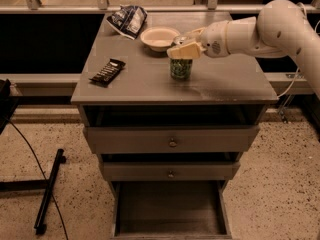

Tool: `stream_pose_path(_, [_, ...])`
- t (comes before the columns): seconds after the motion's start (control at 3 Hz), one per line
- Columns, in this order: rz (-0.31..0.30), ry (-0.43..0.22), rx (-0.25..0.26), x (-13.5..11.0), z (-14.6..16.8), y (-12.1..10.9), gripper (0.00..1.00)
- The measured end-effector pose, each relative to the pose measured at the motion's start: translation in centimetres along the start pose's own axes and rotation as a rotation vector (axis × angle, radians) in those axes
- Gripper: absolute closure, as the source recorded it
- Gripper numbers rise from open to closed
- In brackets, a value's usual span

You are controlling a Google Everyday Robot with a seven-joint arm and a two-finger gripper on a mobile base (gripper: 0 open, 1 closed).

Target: Place green can into bottom drawer

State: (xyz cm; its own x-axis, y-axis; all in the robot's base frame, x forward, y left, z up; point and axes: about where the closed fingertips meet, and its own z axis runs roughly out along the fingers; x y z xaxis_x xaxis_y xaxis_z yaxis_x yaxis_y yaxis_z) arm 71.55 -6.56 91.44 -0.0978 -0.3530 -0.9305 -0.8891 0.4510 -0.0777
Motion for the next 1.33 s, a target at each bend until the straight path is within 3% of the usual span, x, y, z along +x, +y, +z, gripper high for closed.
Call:
stream_pose_path(0.33, [-0.017, -0.023, -0.069, 0.5, -0.9, 2.1, 0.76])
stream_pose_path(0.67, [-0.062, -0.082, -0.119, -0.9, -4.3, 5.8, 0.98])
stream_pose_path(1.0, [-0.09, -0.059, -0.123, -0.2, -10.5, 10.9, 1.0])
stream_pose_path(1.33, [-0.041, 0.025, -0.123, 5.2, -15.0, 16.0, 1.0])
